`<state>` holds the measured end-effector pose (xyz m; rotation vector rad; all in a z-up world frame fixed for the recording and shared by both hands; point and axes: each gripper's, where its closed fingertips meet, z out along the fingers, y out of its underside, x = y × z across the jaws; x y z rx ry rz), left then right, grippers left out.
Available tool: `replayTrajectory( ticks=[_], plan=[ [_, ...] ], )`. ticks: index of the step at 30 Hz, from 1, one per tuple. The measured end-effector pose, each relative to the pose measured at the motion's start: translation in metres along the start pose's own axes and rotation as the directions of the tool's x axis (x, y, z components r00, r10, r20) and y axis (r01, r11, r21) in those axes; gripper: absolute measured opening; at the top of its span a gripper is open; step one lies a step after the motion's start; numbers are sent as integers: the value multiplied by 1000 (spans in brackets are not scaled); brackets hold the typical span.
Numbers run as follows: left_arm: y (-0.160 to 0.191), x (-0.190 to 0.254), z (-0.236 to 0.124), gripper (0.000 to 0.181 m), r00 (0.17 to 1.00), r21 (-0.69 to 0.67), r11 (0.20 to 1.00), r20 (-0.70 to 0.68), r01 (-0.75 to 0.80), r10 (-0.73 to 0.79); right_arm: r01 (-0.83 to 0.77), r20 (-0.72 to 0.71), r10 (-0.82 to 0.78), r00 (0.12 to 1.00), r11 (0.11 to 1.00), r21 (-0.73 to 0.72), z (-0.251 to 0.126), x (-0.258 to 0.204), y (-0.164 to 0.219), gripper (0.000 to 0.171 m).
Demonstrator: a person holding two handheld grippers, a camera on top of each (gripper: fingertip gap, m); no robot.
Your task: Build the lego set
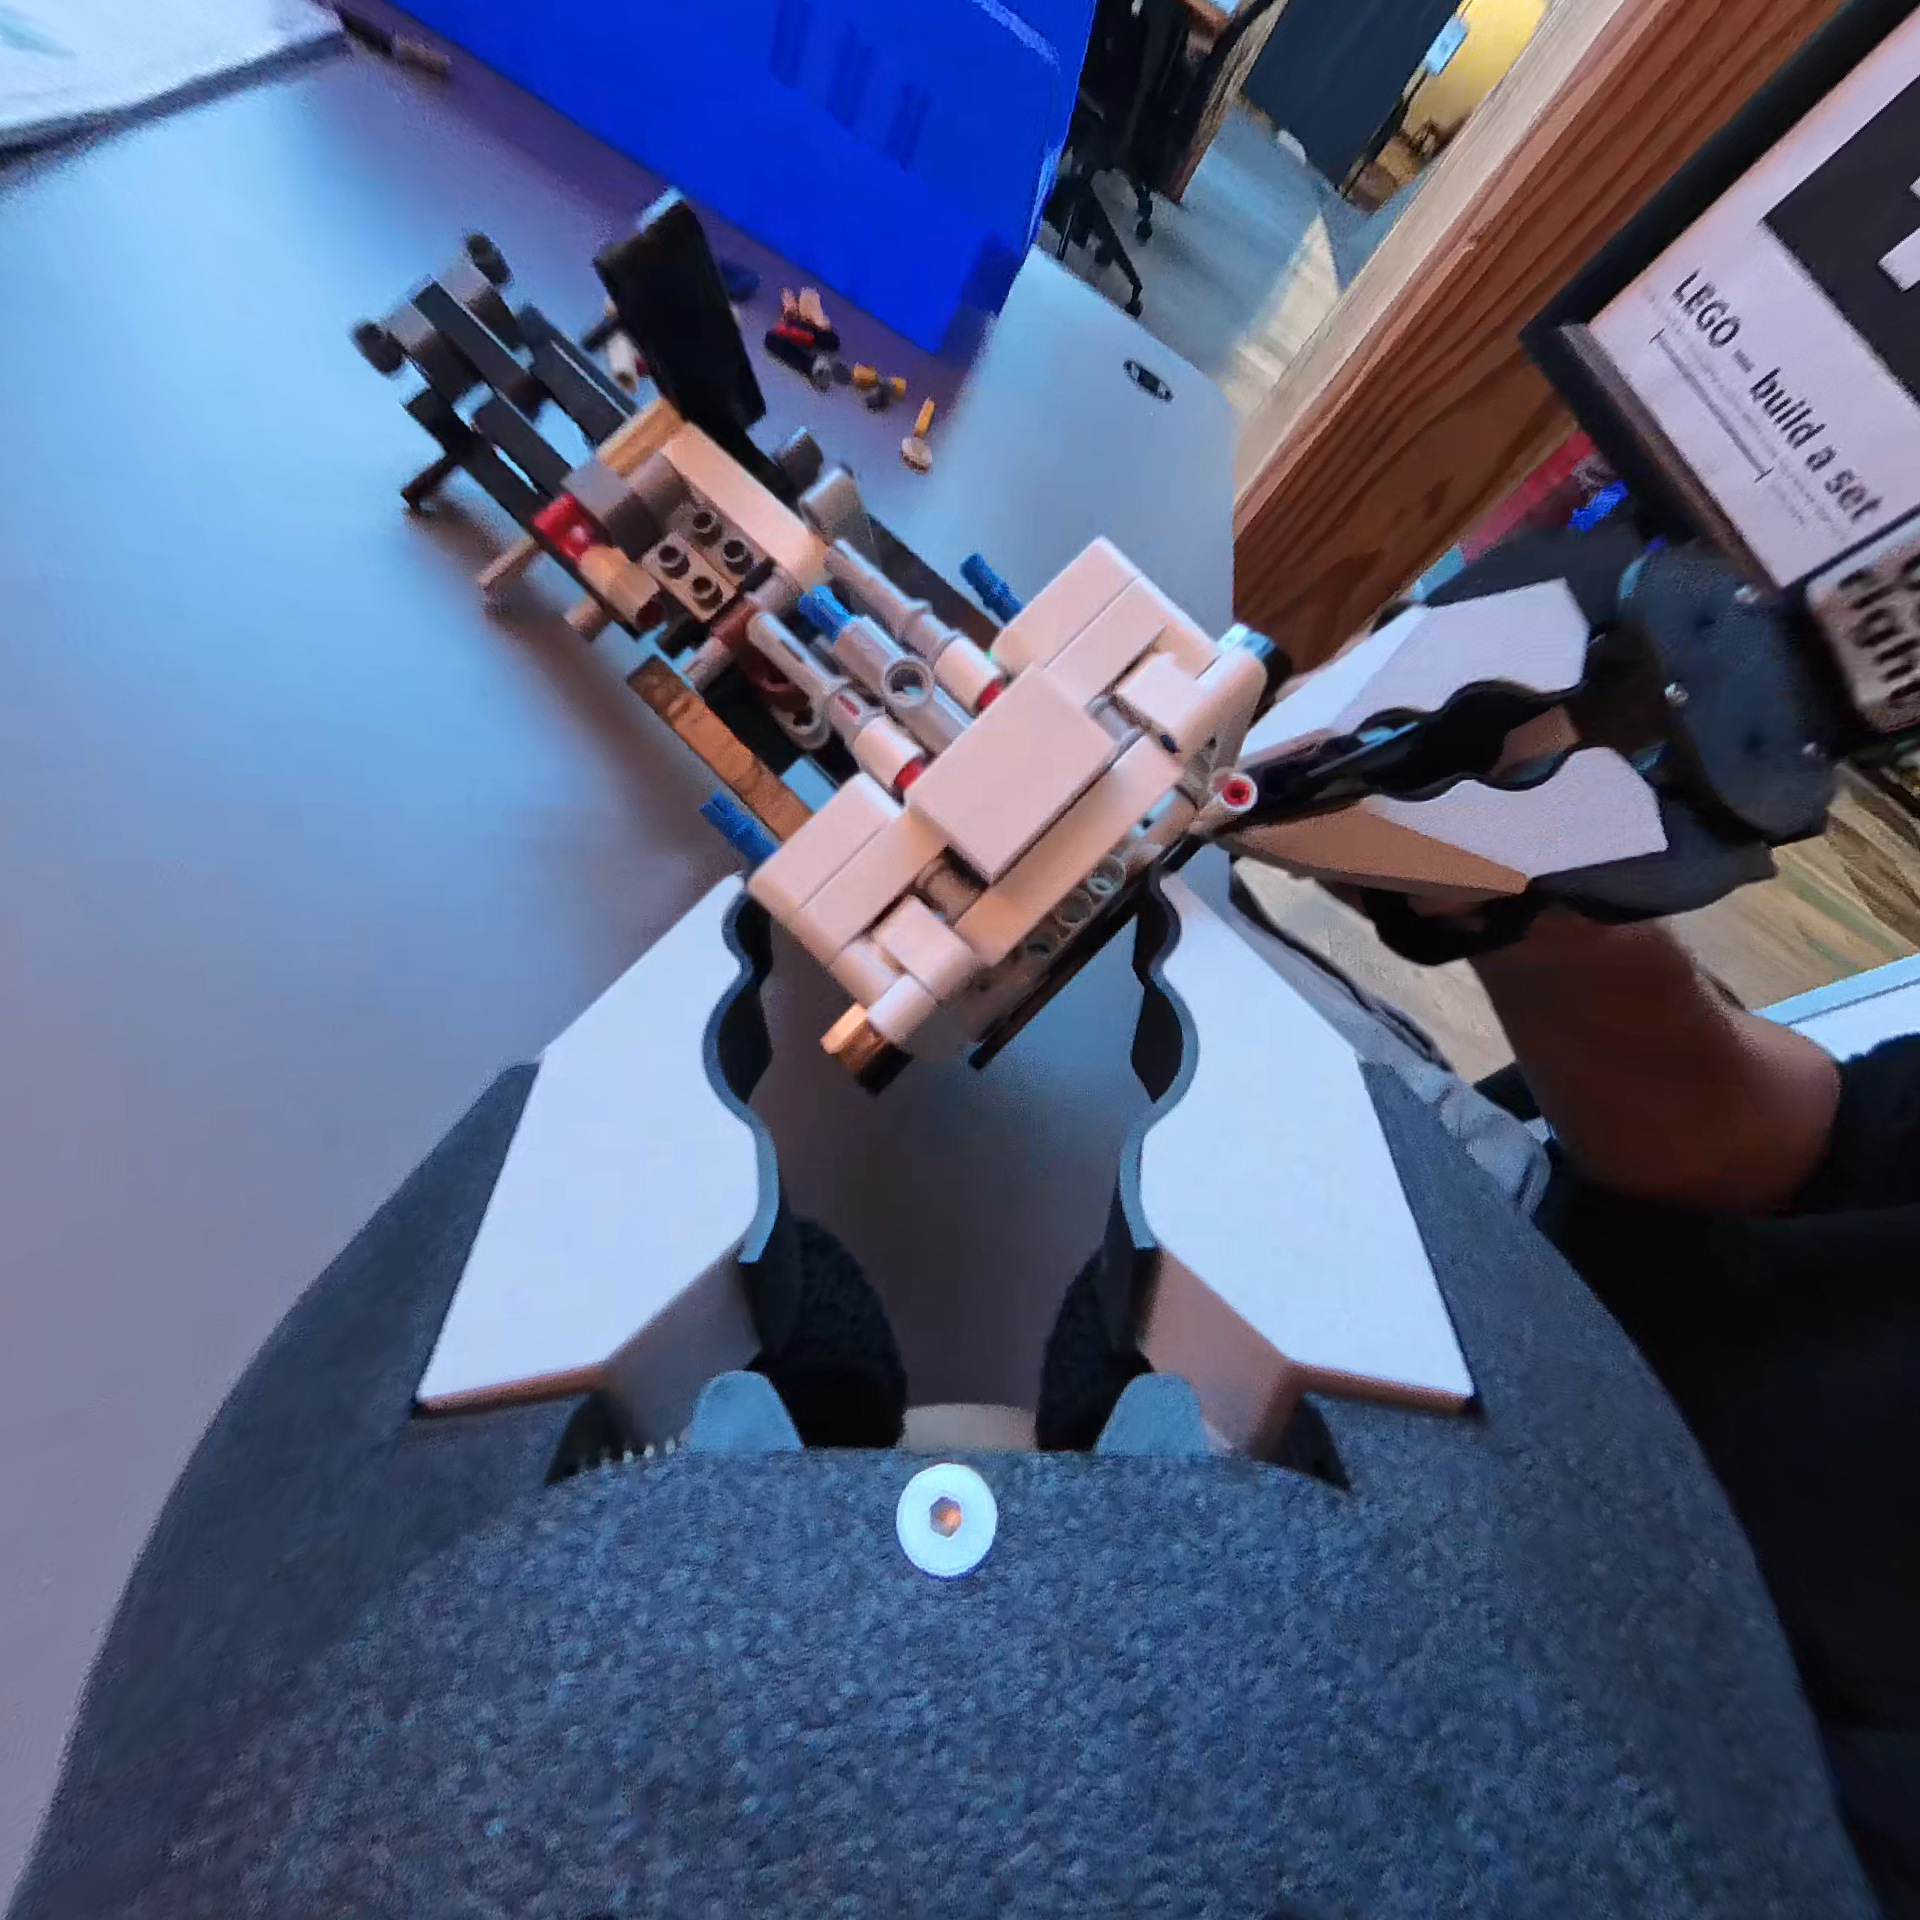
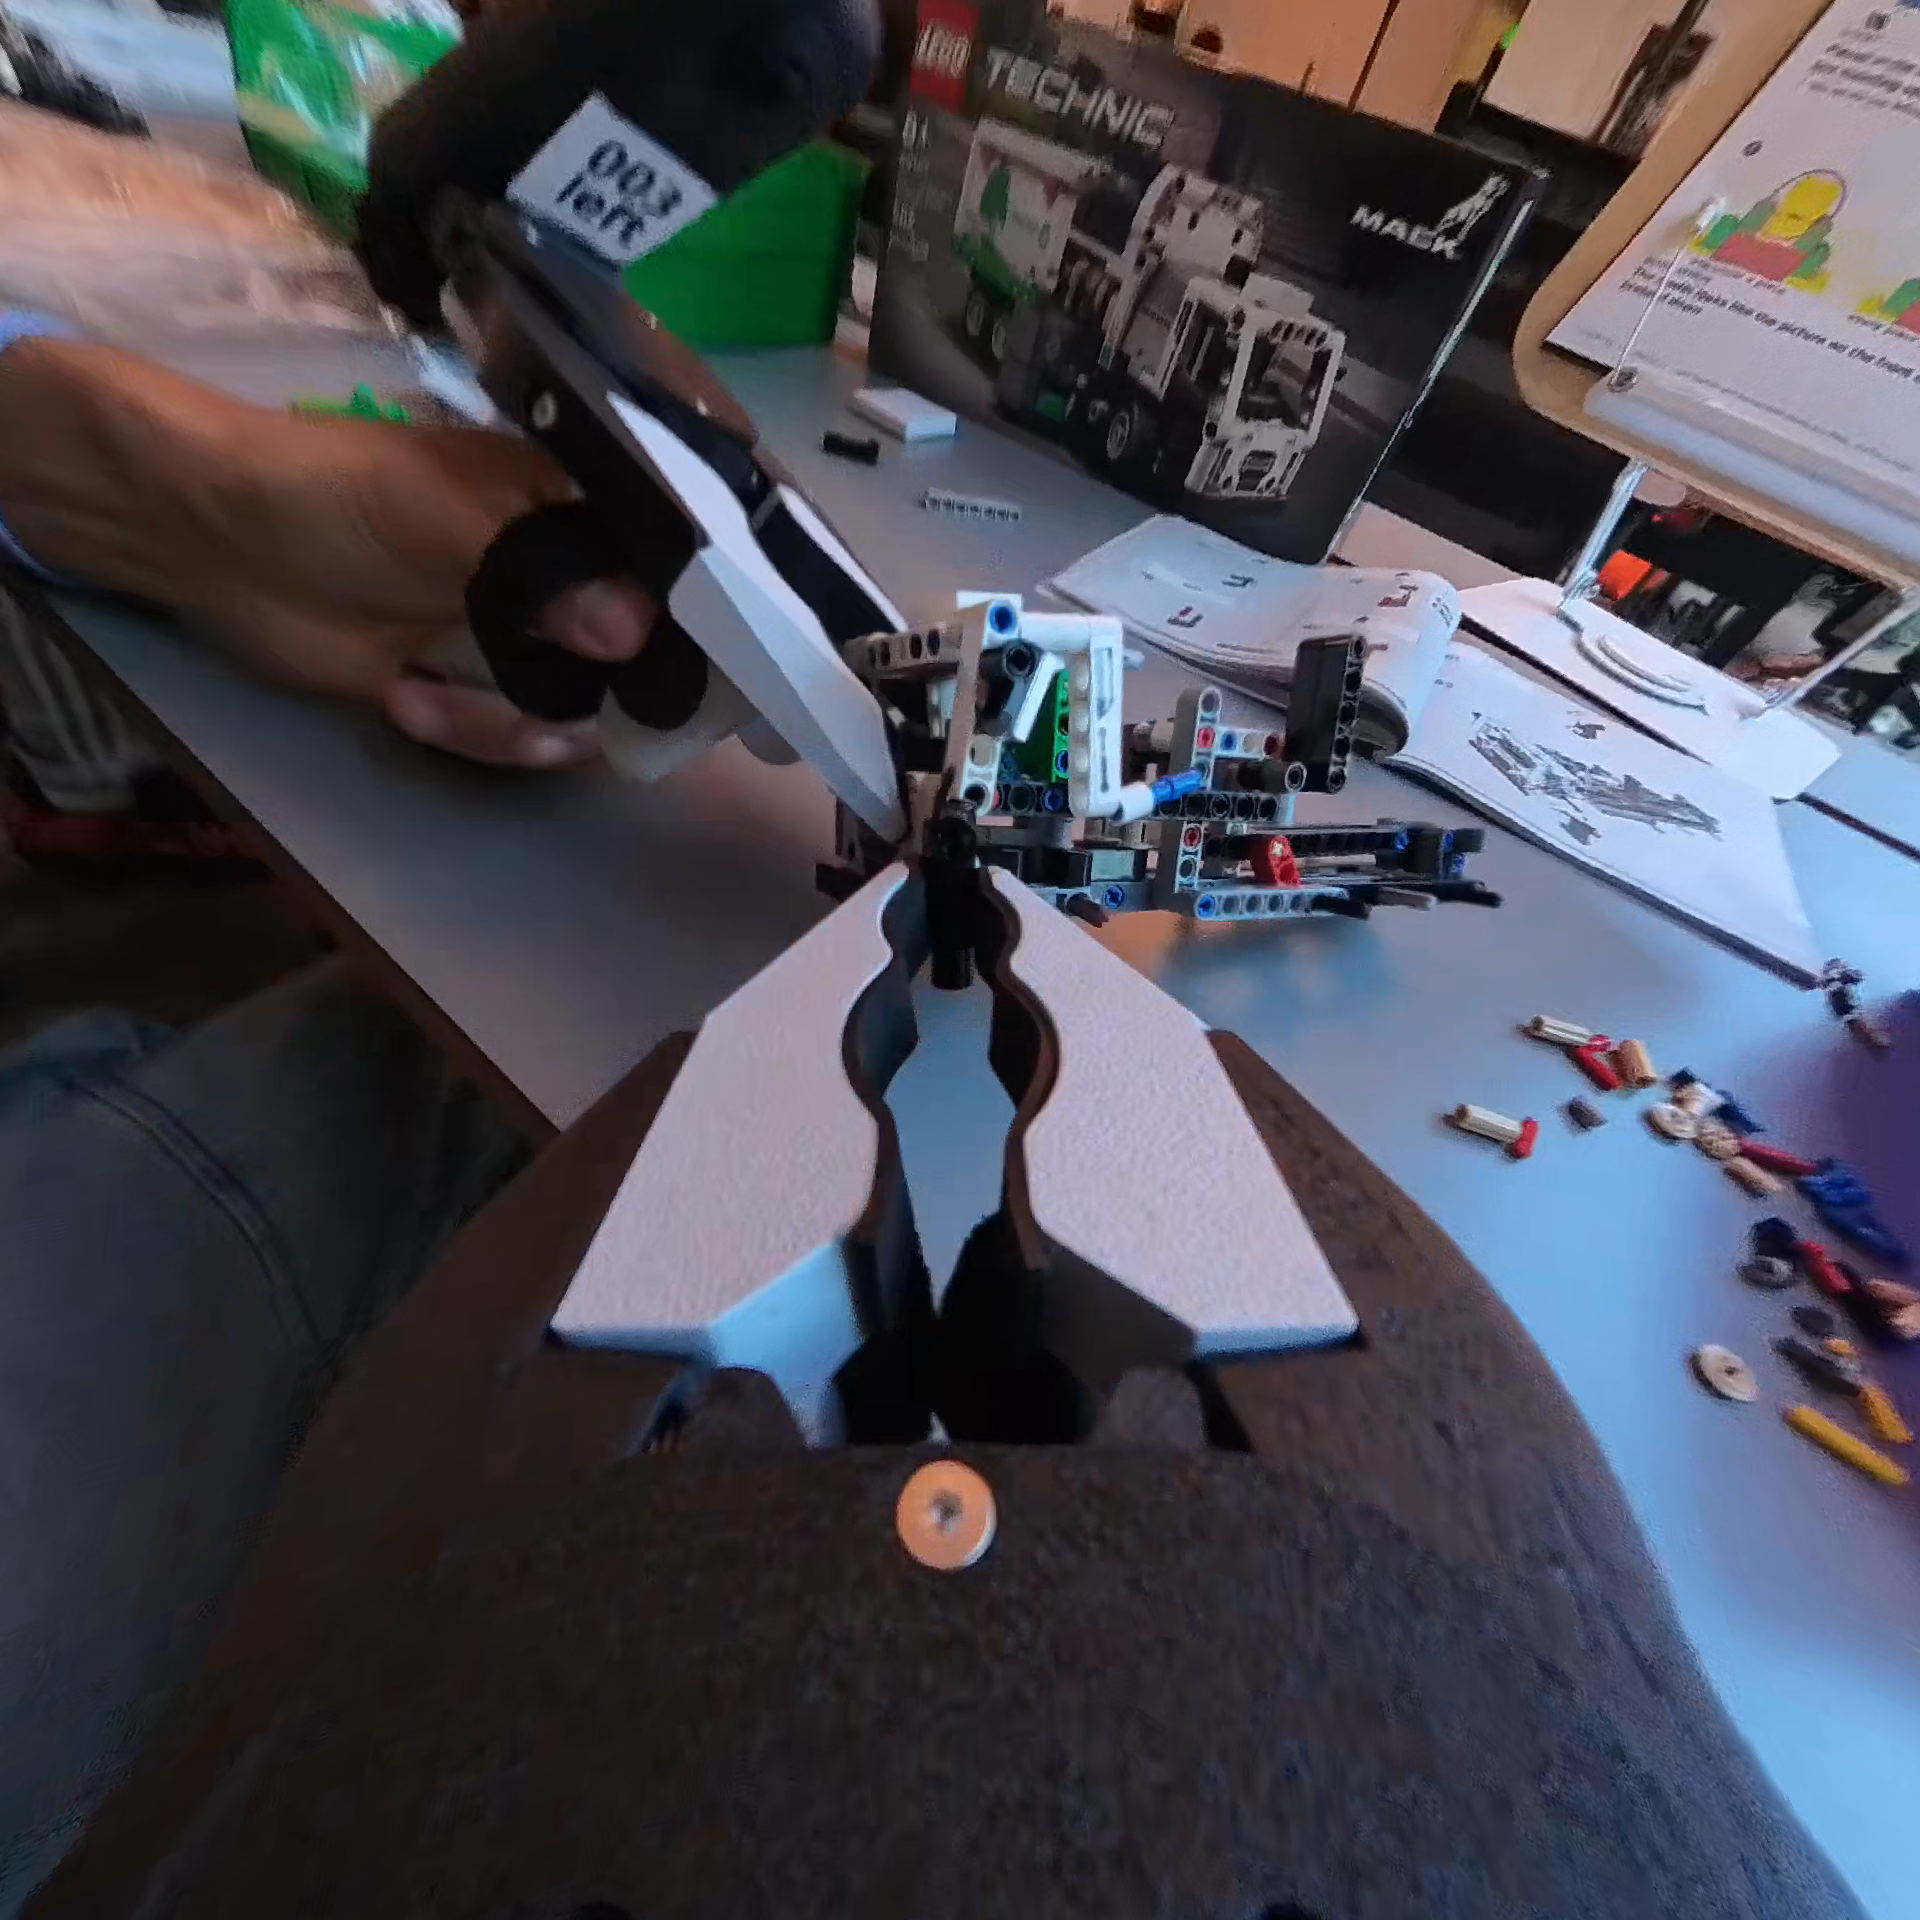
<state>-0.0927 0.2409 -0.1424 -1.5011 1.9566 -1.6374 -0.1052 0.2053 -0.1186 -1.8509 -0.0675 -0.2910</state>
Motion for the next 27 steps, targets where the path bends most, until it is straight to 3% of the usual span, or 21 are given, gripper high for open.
replayTrajectory(
  ticks=[11,16,20,21,22,27],
  plan=[
    [29,3,0,68,997,-192,981,-75,13,-28,203,222,-154,963,954,-221,1,-12,4,6],
    [33,3,-3,85,995,-221,975,-99,-18,-4,242,251,-178,952,936,-255,5,-13,2,6],
    [21,-19,-12,103,985,-177,970,18,-166,172,272,267,-196,943,920,-284,10,-14,7,6],
    [19,-21,-14,102,975,-171,963,36,-209,218,285,257,-214,942,916,-281,13,-12,6,6],
    [20,-20,-14,85,967,-181,953,31,-242,251,292,273,-213,938,912,-288,15,-14,8,6],
    [26,-23,-12,79,960,-219,940,37,-262,277,231,282,-158,946,940,-251,26,-13,3,6]
  ],
)
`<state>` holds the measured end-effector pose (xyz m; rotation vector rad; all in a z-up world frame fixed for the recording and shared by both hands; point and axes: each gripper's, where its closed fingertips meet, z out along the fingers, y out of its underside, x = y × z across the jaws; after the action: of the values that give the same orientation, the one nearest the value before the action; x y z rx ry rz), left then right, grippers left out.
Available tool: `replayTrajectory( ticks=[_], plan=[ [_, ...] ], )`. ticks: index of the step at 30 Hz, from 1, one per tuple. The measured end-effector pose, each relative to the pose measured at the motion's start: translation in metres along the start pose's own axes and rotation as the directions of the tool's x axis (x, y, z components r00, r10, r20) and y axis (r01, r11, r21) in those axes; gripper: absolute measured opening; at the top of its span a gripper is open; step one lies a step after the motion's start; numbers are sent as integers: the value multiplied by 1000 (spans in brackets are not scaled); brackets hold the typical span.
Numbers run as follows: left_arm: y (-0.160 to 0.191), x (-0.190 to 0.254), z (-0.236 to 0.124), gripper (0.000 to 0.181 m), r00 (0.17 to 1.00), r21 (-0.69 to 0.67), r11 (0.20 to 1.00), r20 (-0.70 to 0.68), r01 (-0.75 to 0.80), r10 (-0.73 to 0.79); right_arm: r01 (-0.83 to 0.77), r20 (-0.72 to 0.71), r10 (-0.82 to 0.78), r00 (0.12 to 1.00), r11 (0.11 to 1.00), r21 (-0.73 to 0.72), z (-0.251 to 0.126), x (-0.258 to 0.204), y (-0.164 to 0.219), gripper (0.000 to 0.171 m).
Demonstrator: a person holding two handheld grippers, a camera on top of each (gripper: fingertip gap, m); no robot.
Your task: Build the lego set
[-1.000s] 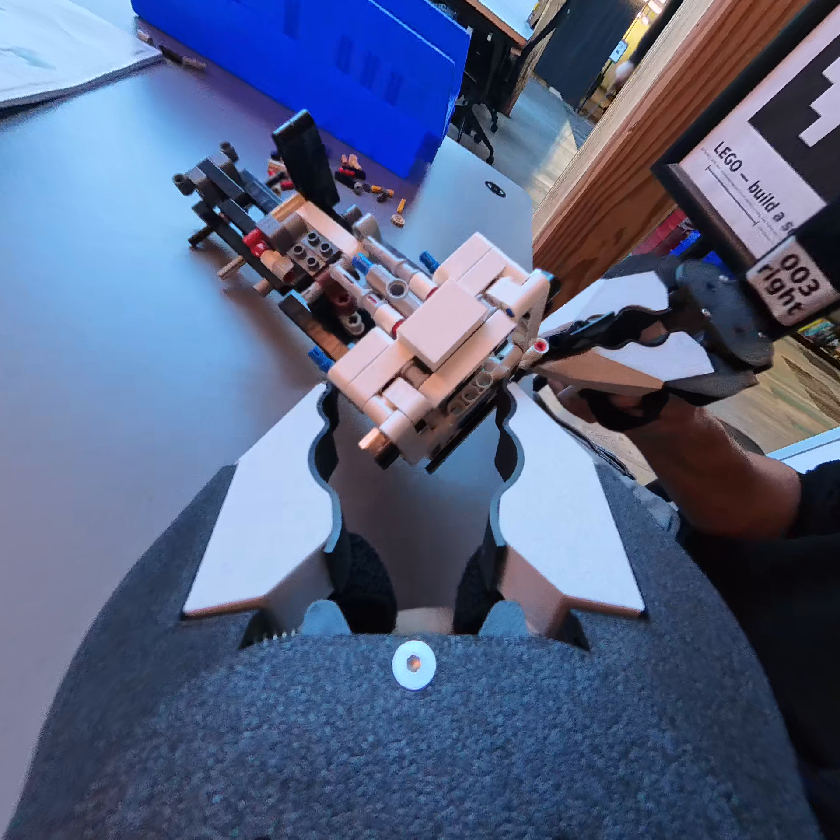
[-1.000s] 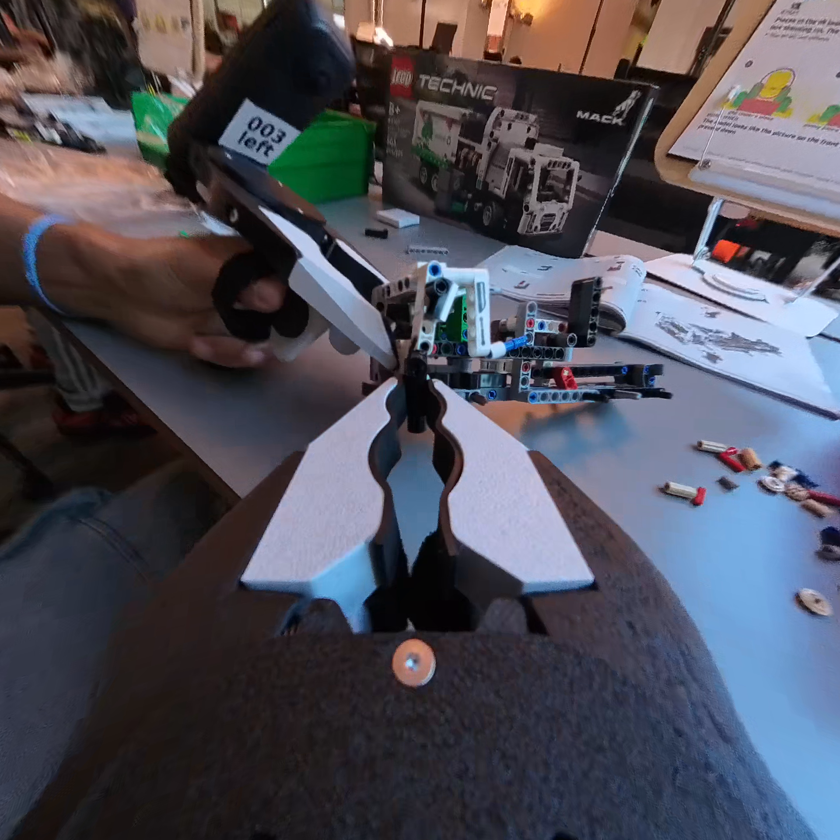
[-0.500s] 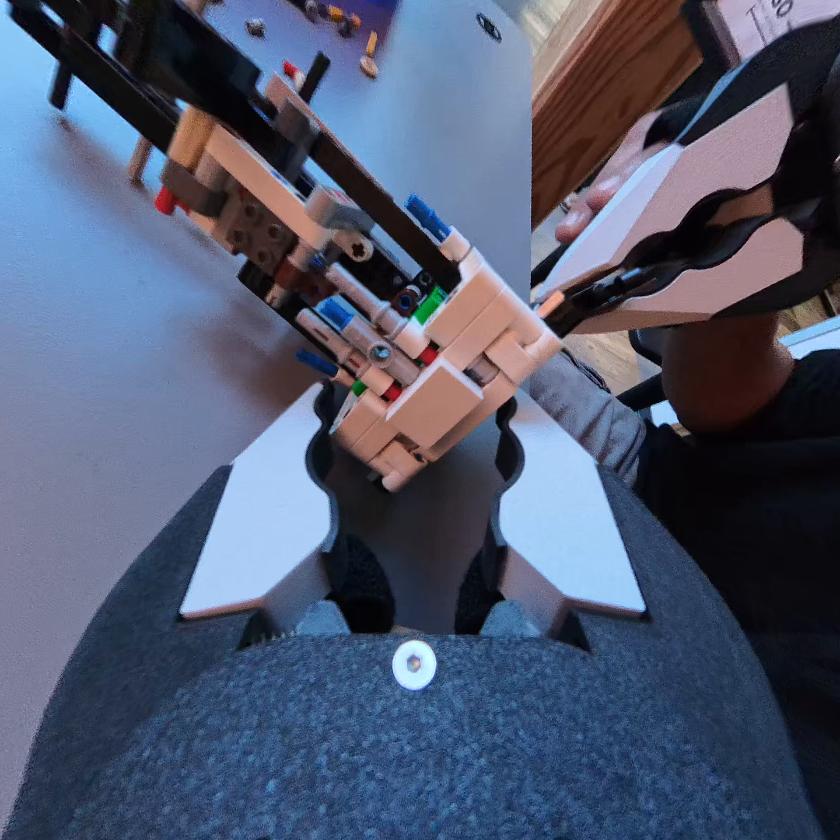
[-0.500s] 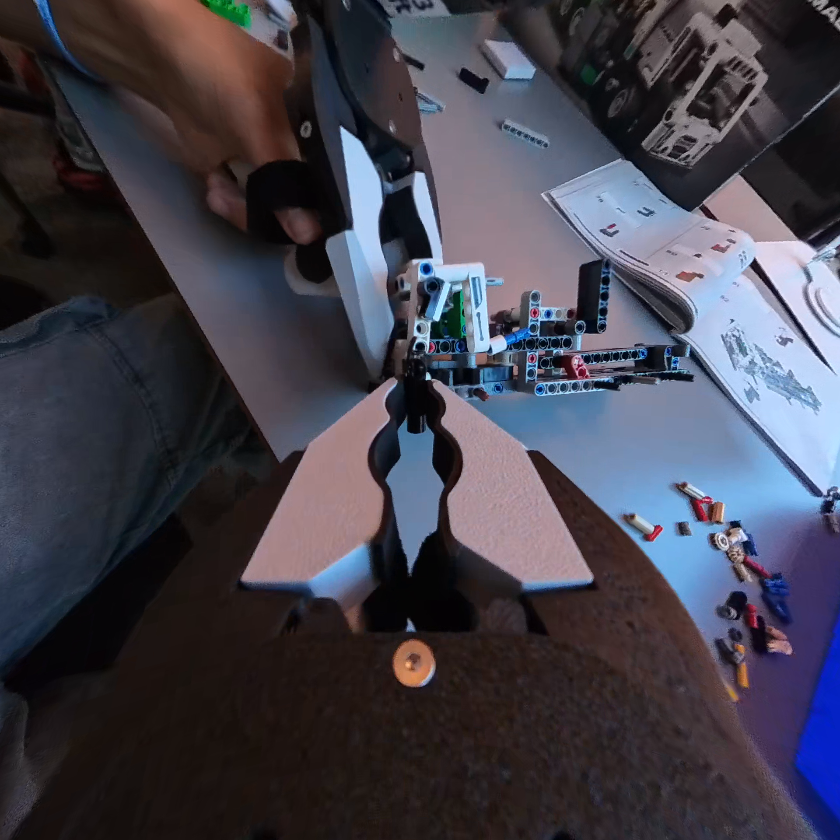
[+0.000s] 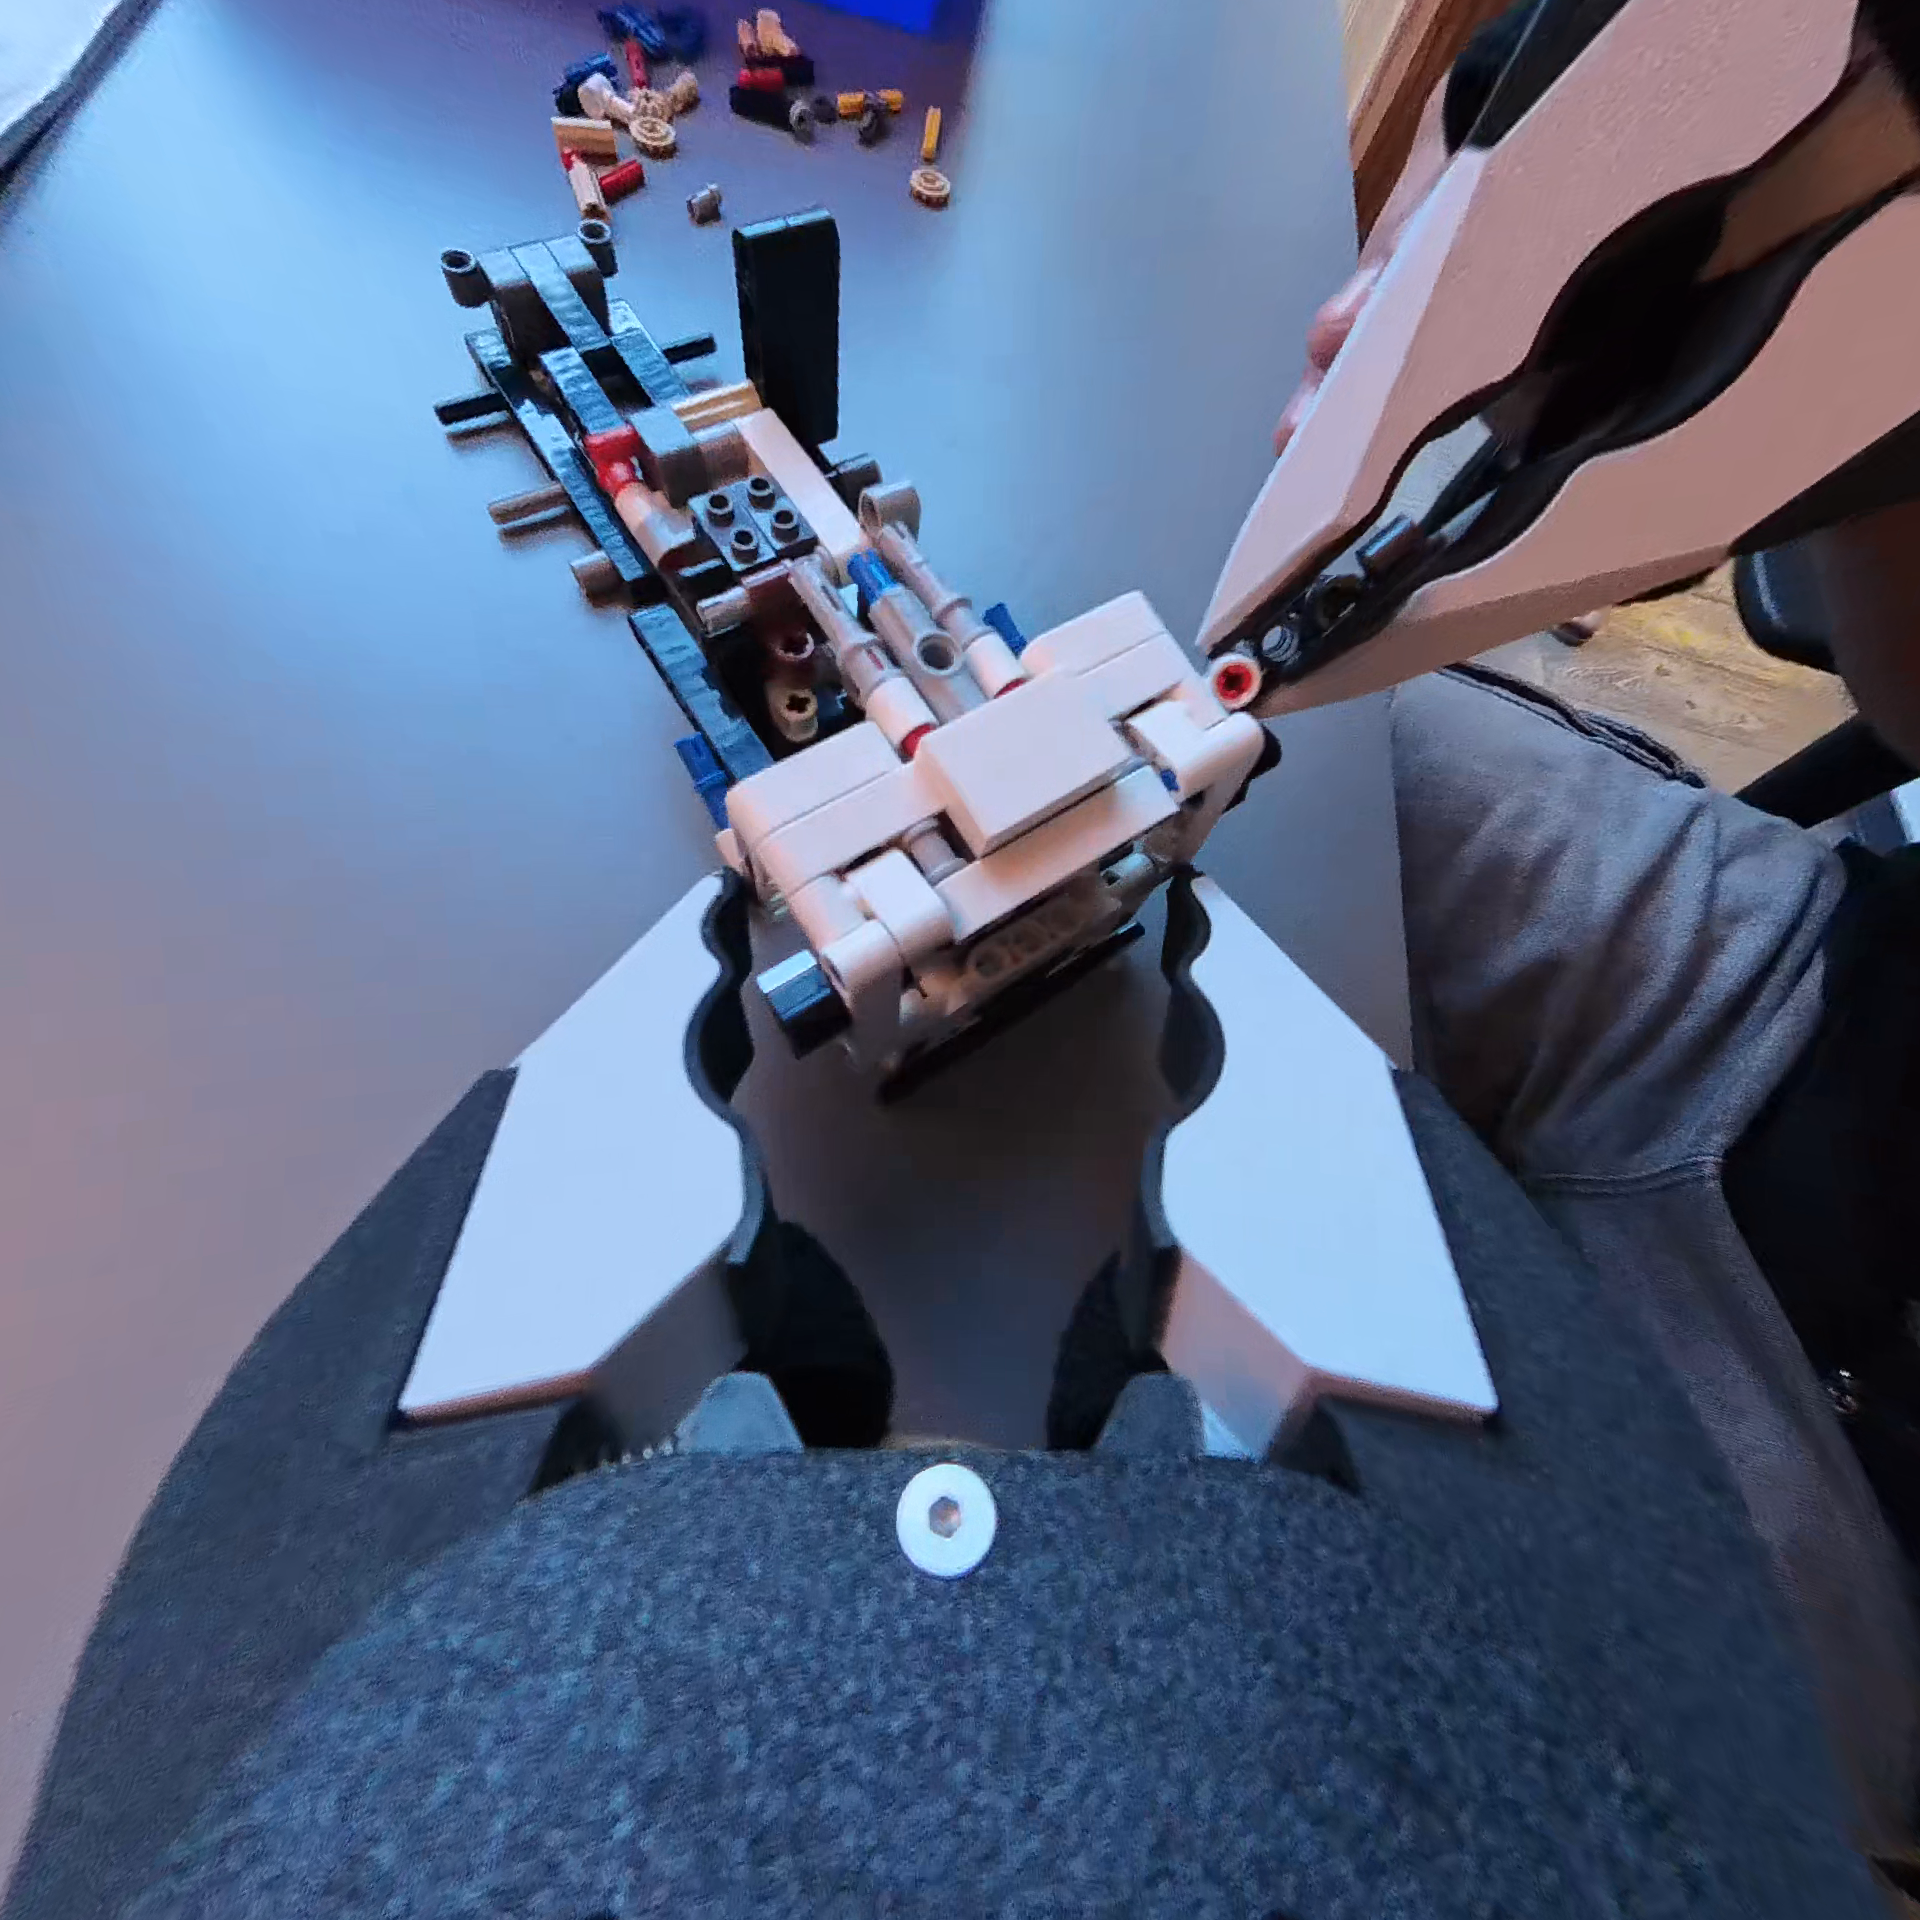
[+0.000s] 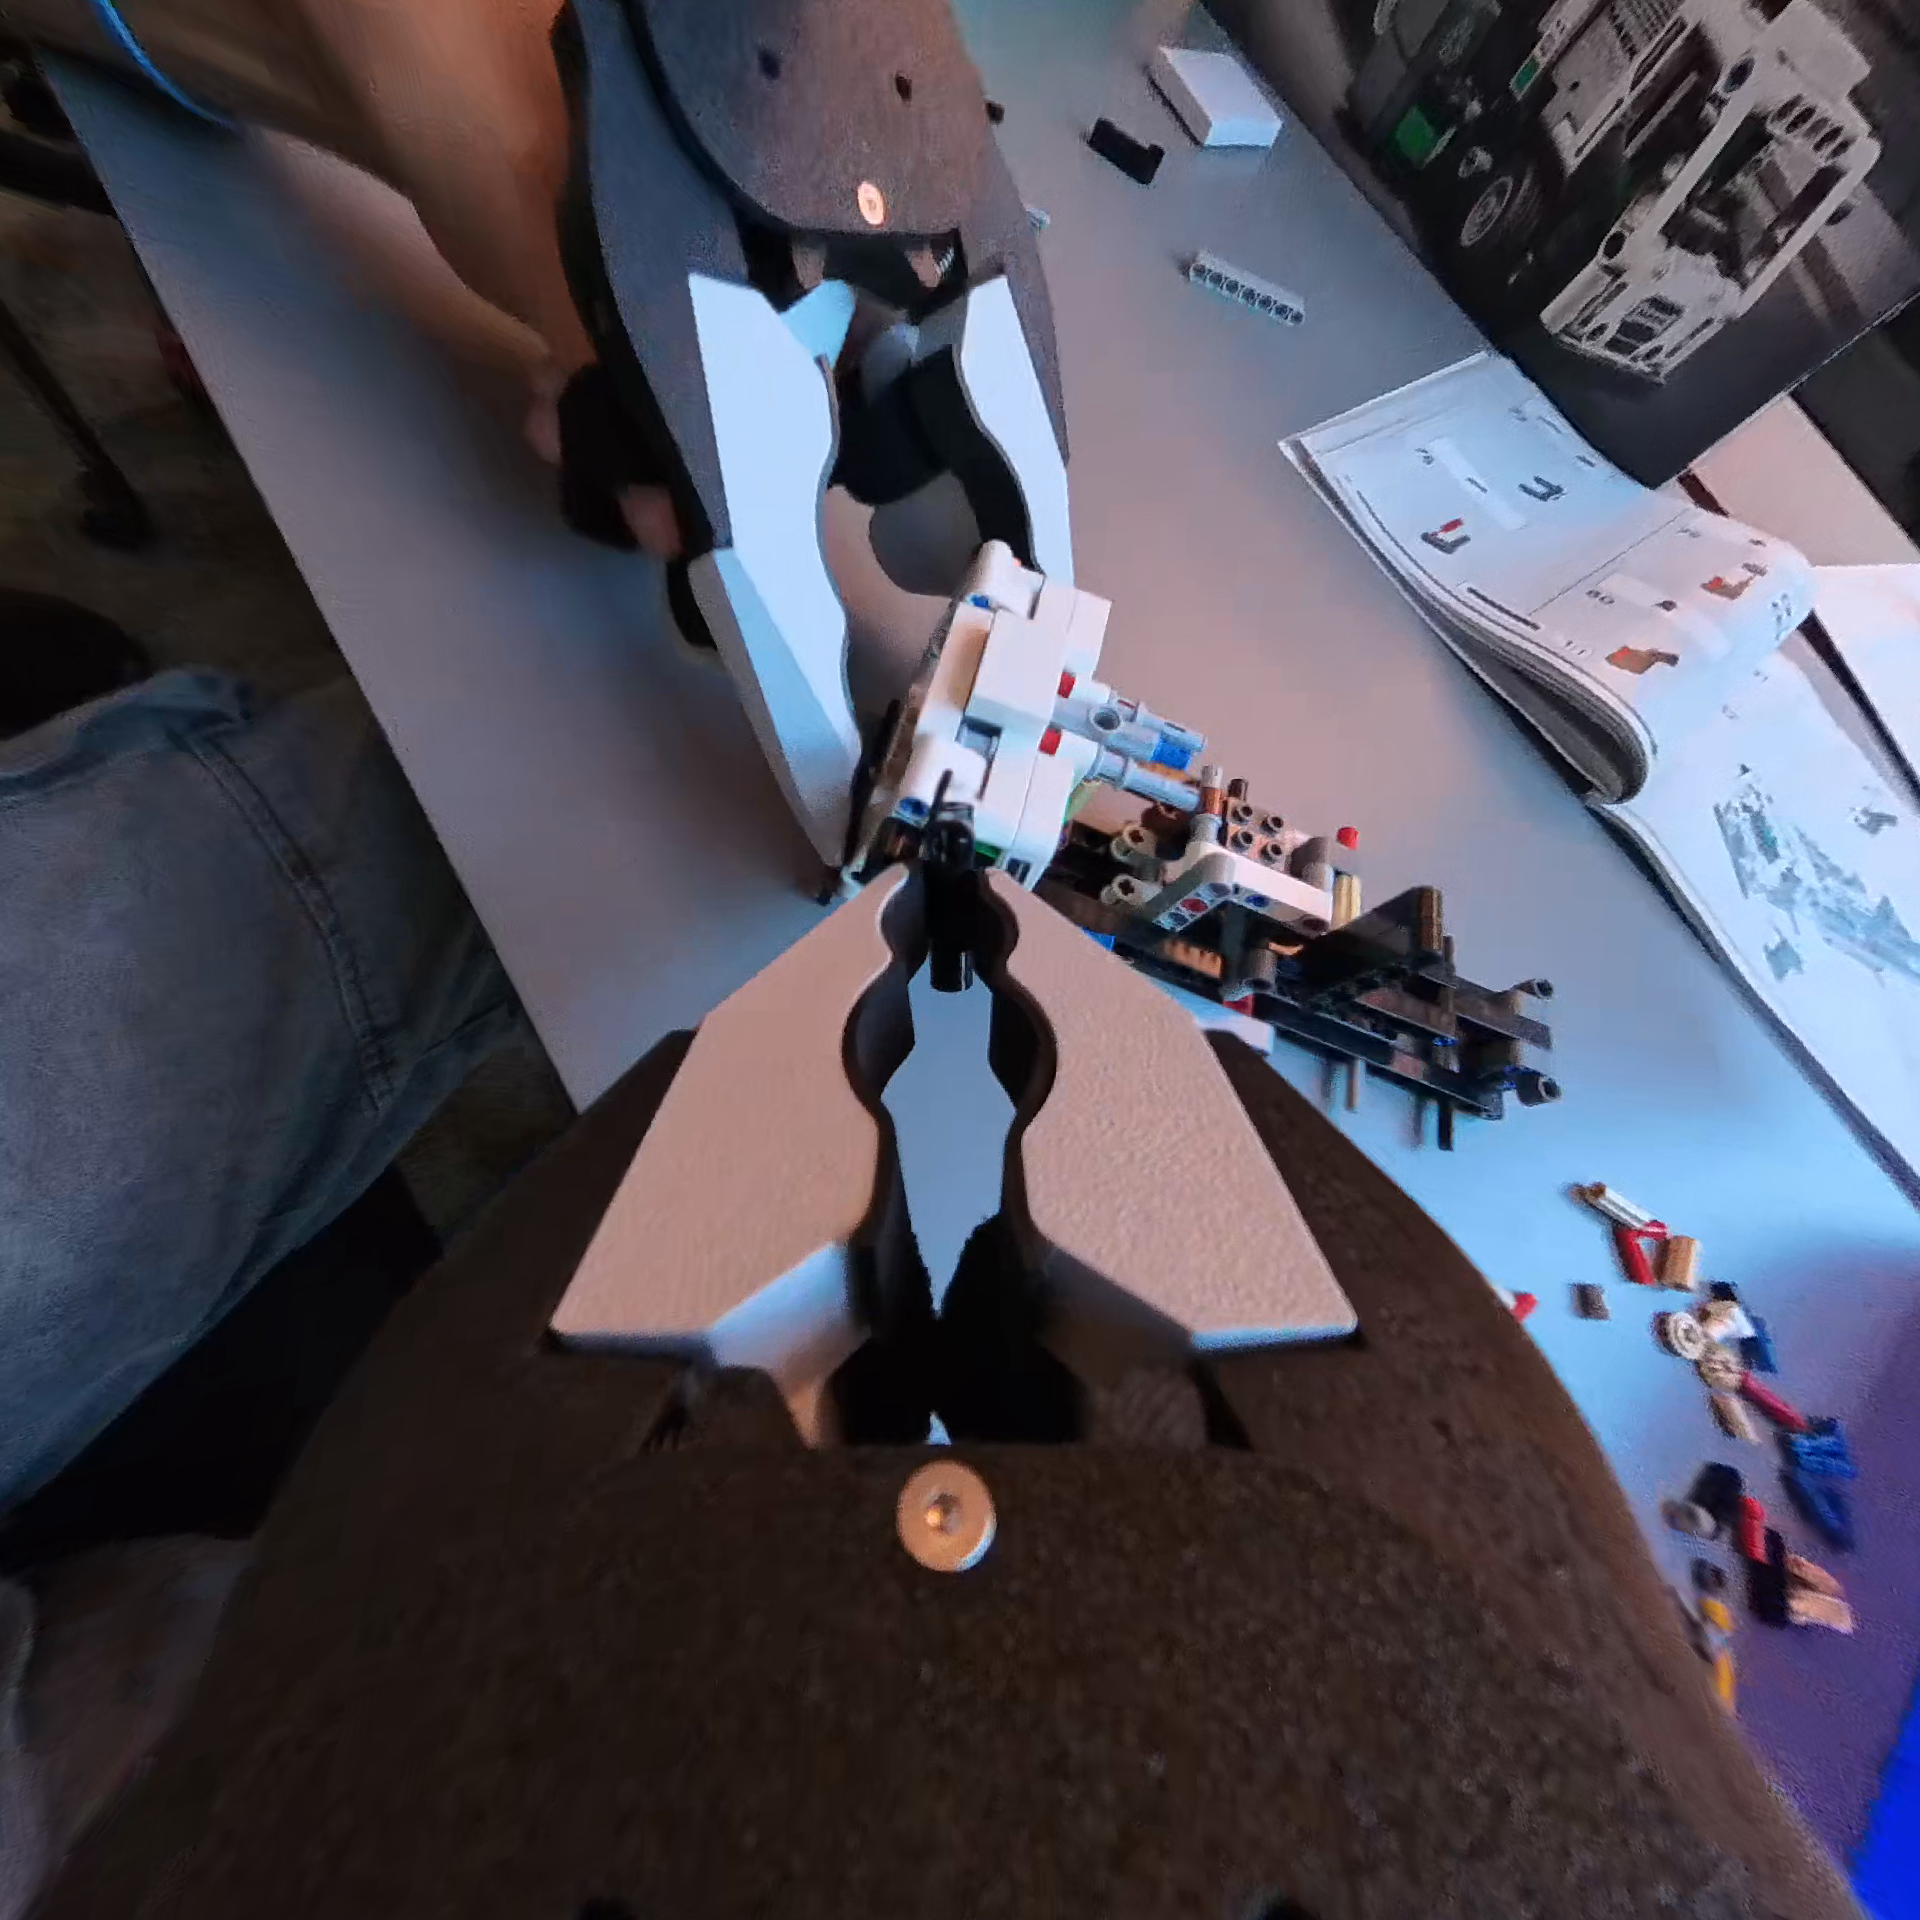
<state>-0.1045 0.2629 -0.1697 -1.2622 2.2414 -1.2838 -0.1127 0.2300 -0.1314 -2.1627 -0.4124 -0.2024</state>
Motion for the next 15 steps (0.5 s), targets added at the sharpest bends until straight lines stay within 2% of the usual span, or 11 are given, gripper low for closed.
replayTrajectory(
  ticks=[4,8,10,15],
  plan=[
    [-3,-2,-3,73,991,18,993,-69,119,-118,-25,-31,27,999,998,56,0,9,-7,6],
    [-9,-3,-8,59,910,30,931,-225,364,-349,-96,-69,106,992,986,135,-8,20,-14,6],
    [-12,-6,-9,57,901,46,921,-234,386,-366,-145,-99,161,982,978,151,-16,25,-2,6],
    [-7,-2,-5,51,923,21,941,-204,338,-327,-335,-43,345,938,929,158,-14,7,36,6]
  ],
)
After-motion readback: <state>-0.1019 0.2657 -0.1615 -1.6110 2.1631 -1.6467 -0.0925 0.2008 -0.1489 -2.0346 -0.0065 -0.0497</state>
